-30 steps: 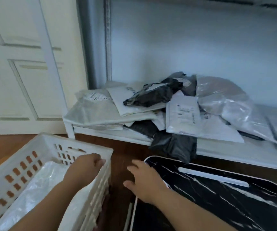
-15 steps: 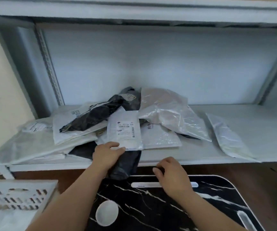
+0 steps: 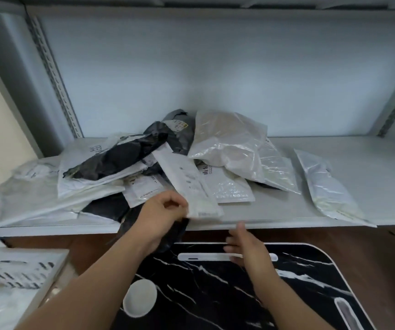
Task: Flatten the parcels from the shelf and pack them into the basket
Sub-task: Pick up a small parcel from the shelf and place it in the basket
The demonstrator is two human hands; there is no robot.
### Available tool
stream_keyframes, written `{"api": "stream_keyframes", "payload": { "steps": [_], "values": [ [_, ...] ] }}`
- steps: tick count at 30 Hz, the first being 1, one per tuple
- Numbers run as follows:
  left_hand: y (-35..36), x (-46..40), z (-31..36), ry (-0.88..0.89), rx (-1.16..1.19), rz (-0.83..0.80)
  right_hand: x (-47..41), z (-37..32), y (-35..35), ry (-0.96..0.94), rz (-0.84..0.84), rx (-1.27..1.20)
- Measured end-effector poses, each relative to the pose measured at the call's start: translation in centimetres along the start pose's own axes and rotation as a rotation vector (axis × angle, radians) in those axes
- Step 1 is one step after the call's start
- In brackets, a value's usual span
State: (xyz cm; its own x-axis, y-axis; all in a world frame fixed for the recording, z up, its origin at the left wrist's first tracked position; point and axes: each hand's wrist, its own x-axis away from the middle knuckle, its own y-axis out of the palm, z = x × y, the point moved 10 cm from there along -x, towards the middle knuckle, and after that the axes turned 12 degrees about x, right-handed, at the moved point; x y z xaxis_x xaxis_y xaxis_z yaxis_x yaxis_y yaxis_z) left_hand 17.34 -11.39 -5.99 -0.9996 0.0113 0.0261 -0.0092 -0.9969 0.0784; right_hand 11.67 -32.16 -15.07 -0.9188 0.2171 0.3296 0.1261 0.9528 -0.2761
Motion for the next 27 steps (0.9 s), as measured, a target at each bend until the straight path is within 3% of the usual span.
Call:
{"api": "stream_keyframes", "payload": {
  "steps": [1,3,8,11,17,19,21,23,27],
  "values": [
    [1.1,1.4,-0.7,-0.029,-0.017,-0.091,0.5,0.4,0.3,0.081,-0.067,-0.203],
    [2.1,4.0,-3.1,-0.135,-0.018,-0.204,1.0,0.9,-0.2,0.134,-0.111,-0.372],
    [-0.1,8.9,-9.9,-0.387,-0.117,-0.223,2.5,6.8,-3.4,0.232,0.128,-0.384],
    [-3.4,9.8,-13.2,-0.448,-0.320,-0.118,4.3,9.4,-4.0,0.232,0.145,-0.108],
    [-7.6,11.9,-16.9,-0.396,-0.495,0.128,6.9,13.0,-1.1,0.097,0.021,0.816],
    [-7.2,12.4,-17.8,-0.354,-0.597,0.051,7.9,13.1,-0.2,0.035,0.054,1.056],
    [-6.4,13.0,-18.5,-0.271,-0.766,-0.023,8.3,12.1,0.5,-0.136,0.216,1.267],
    [-5.0,13.7,-18.5,-0.143,-0.921,-0.092,8.7,11.2,1.5,-0.316,0.343,1.273],
    [-2.2,14.3,-20.2,0.067,-1.186,-0.251,8.5,11.4,5.6,-0.526,0.194,1.358]
  ]
}}
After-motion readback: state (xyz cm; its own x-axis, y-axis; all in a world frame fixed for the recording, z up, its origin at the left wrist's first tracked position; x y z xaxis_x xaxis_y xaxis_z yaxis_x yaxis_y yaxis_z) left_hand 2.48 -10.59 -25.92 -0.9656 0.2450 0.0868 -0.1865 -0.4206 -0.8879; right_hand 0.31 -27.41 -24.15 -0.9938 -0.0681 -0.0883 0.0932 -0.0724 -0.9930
